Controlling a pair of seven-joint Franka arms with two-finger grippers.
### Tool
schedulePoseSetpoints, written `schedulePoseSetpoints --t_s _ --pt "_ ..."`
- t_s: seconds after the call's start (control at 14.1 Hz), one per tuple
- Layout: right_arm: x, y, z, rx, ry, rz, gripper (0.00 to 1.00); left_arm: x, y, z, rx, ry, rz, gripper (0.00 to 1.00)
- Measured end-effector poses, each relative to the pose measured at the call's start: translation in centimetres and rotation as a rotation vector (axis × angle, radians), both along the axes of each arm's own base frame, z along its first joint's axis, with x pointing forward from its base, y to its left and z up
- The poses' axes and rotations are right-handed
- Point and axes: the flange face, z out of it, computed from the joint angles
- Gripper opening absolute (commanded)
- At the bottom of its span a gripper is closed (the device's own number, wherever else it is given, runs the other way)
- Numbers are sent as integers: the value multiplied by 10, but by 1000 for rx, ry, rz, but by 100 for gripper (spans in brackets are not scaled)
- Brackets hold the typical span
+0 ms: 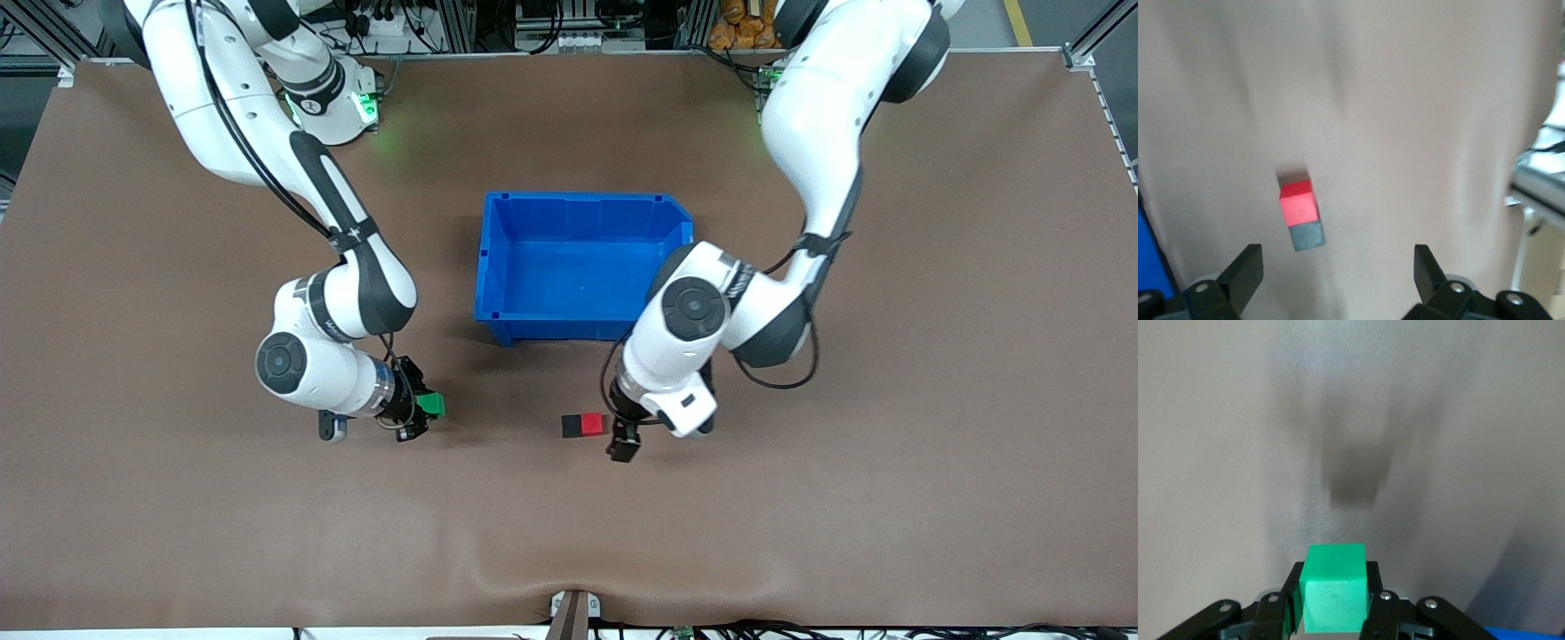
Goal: Attach green and red cubes to black cube
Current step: 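Open the left gripper and raise it while the right gripper carries green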
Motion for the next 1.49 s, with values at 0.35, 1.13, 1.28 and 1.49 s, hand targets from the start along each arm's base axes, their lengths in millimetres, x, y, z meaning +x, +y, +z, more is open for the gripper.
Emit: schedulePoseSetpoints --t_s 0.35,1.13,1.28,1.49 --pt "3 27 -9 7 -9 -66 0 28 91 51 68 18 -74 100" --pt "10 88 -17 32 -11 -174 0 3 270 110 196 15 -401 100" --pt "8 101 -22 39 -22 -190 0 2 296 123 211 -3 -443 100" --pt "6 114 -27 49 -39 -206 0 -2 313 143 228 -32 -496 100"
